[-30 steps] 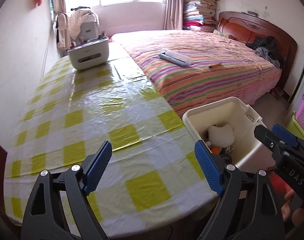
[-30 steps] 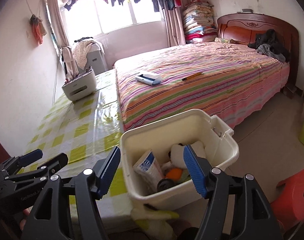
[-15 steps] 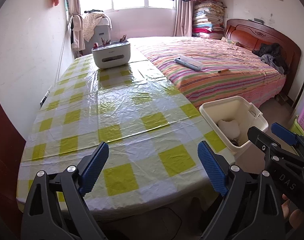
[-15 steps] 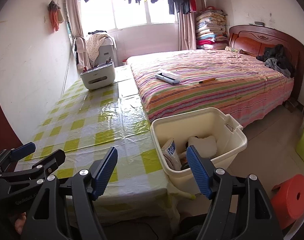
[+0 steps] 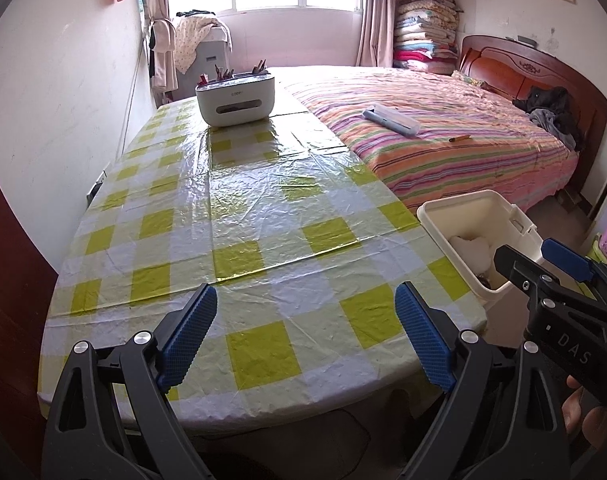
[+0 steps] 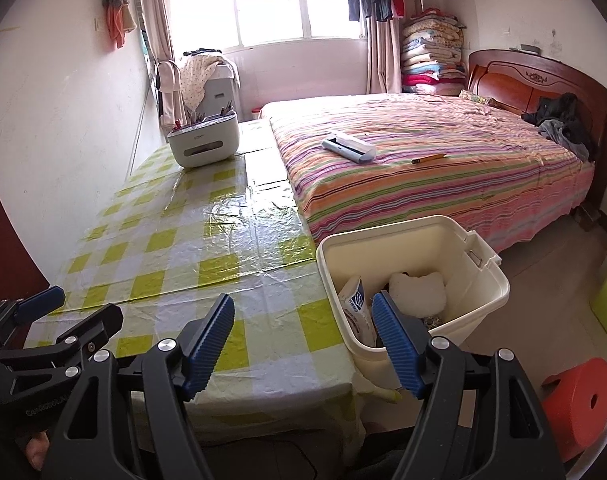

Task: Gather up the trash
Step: 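Withdraw both open tools from the bin back over the table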

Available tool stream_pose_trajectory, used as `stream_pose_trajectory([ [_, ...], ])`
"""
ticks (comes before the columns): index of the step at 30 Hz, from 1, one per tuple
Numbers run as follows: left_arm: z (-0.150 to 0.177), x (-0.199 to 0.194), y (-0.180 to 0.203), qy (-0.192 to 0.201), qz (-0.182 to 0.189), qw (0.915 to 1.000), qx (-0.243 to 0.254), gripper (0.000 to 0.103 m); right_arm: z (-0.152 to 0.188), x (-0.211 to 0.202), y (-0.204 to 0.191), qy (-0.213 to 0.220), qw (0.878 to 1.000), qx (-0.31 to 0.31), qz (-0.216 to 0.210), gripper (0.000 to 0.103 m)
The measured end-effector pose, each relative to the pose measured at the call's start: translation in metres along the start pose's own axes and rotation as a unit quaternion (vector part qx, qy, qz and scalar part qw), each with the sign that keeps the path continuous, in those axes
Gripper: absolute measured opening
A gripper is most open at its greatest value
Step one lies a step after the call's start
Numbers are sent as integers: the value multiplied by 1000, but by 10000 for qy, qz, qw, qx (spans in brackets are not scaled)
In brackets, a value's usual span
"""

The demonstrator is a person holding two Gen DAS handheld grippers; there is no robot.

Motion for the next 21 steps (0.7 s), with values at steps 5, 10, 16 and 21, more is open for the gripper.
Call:
stream_pose_trajectory([
  [5,-7,7,-5,17,-117,9999,53,89,-6,11,-2,-49,10000,27,0,70],
  [10,-14,16,-7,-22,-149,9998,106,89,-15,21,-3,-86,10000,46,-20,70],
  [16,-20,29,-8,-117,-183,9996,161,89,-22,36,-4,-150,9999,68,-53,70],
  [21,-23,37,-9,-169,-218,9995,176,89,-26,48,-5,-239,9997,79,-61,70],
])
Point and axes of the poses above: each gripper's, at about its wrist camera, not at the fingertips, and x roughly the way its jaws point, y to its right, z to its underside, the point moved 6 cm from there along x, roughly the way its jaws point, and after that the axes turned 7 degrees about x, right-handed, at the moved point
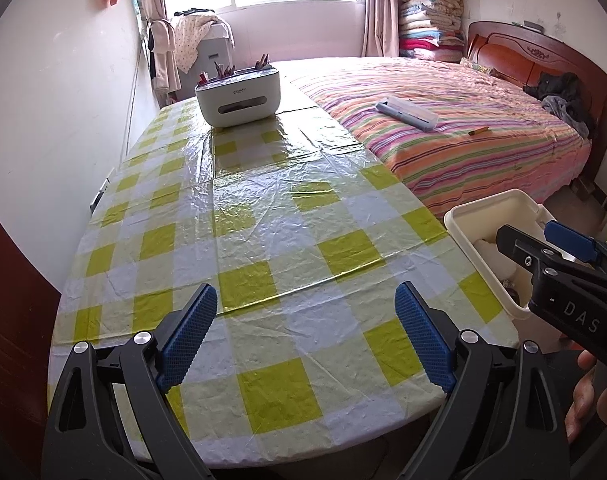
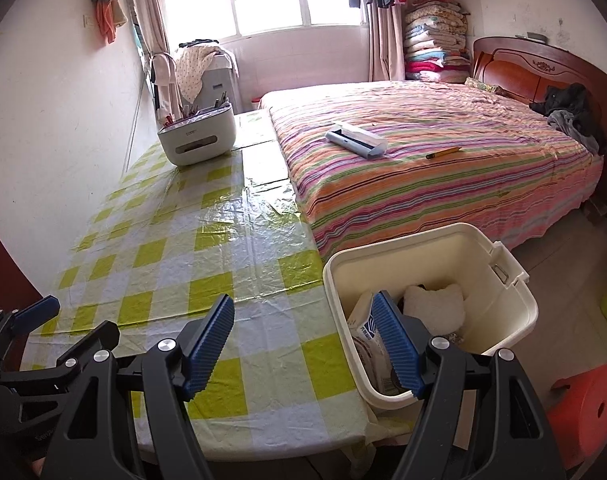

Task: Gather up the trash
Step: 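Withdraw both open tools from the bin back over the table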

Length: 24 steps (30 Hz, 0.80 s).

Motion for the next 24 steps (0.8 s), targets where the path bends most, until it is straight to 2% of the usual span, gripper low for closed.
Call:
stream_pose_trajectory([
  [13,-3,17,-1,-200,79,9998,8,89,0,14,3,-115,9999,50,7,70],
  [24,-2,16,11,-228,137,9996,127,89,3,13,12,-125,9998,124,-3,70],
])
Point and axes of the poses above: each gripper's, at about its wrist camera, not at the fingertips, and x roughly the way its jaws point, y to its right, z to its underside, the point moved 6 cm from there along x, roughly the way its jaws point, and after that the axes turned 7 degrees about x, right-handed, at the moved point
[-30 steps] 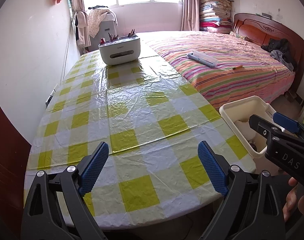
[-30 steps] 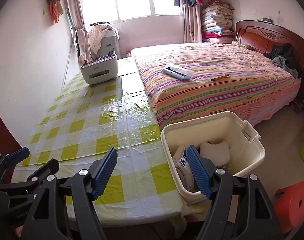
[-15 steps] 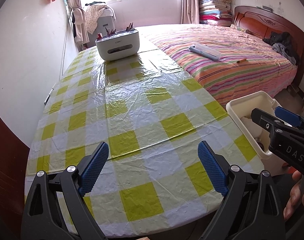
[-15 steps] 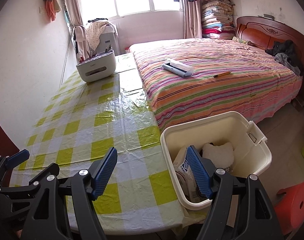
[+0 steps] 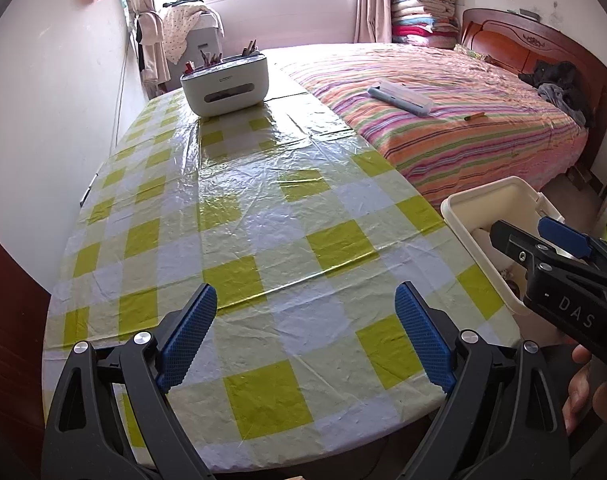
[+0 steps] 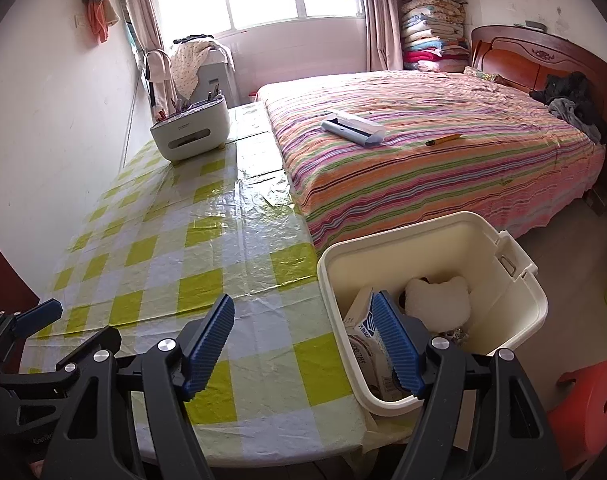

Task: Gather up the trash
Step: 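Withdraw both open tools from the bin back over the table, then move both open tools away from the bin toward the table end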

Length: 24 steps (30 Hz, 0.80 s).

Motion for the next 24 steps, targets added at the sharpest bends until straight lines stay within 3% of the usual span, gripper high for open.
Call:
stream_pose_trajectory([
  [6,0,0,8,-41,27,10000,60,89,2,-1,8,-13,10000,45,13,70],
  [9,0,2,15,-69,122,9998,108,97,3,-2,12,-15,10000,82,20,70],
  [24,0,6,49,-142,341,9976,584,96,5,-1,36,-28,9995,282,131,70],
])
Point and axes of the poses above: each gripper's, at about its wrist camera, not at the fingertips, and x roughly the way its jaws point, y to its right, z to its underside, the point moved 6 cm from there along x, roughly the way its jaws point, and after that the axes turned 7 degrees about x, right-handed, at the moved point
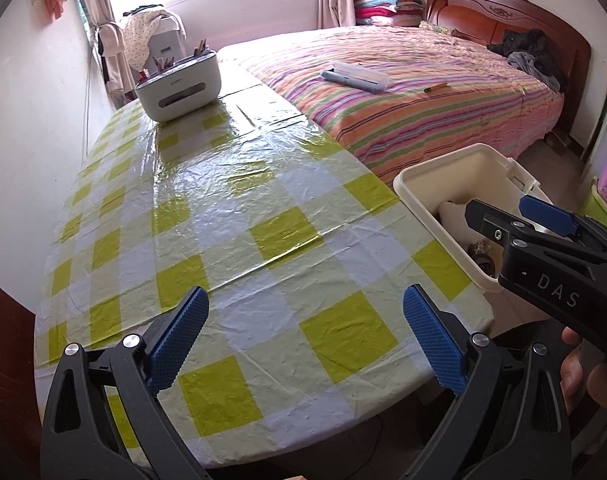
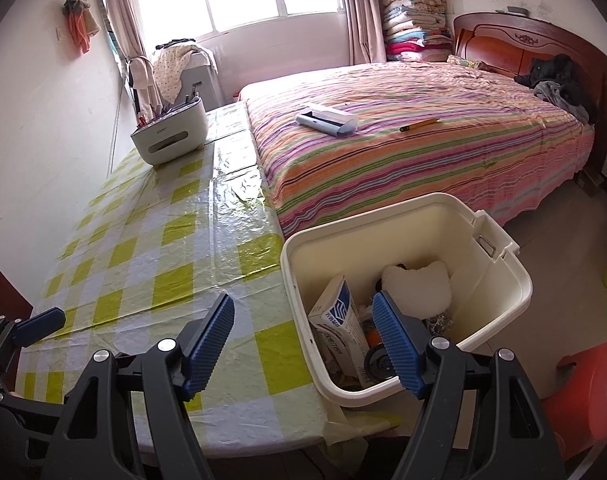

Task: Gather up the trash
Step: 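Move both open tools away from the bin toward the table end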

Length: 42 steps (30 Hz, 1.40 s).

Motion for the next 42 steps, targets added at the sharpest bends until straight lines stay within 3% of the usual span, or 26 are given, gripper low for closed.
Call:
stream_pose_trajectory([
  [10,-8,-4,20,290,75,9991,305,96,0,2,16,-25,9999,127,88,70],
  [23,-10,1,21,206,22,9994,278,96,0,8,22,-75,9998,176,104,70],
  [33,0,11,-25,20,-217,9996,-196,96,0,31,-12,-379,9990,-108,-198,70],
  [42,21,15,-105,-119,-745,9926,-955,96,0,82,-95,-912,9893,-752,-860,70],
])
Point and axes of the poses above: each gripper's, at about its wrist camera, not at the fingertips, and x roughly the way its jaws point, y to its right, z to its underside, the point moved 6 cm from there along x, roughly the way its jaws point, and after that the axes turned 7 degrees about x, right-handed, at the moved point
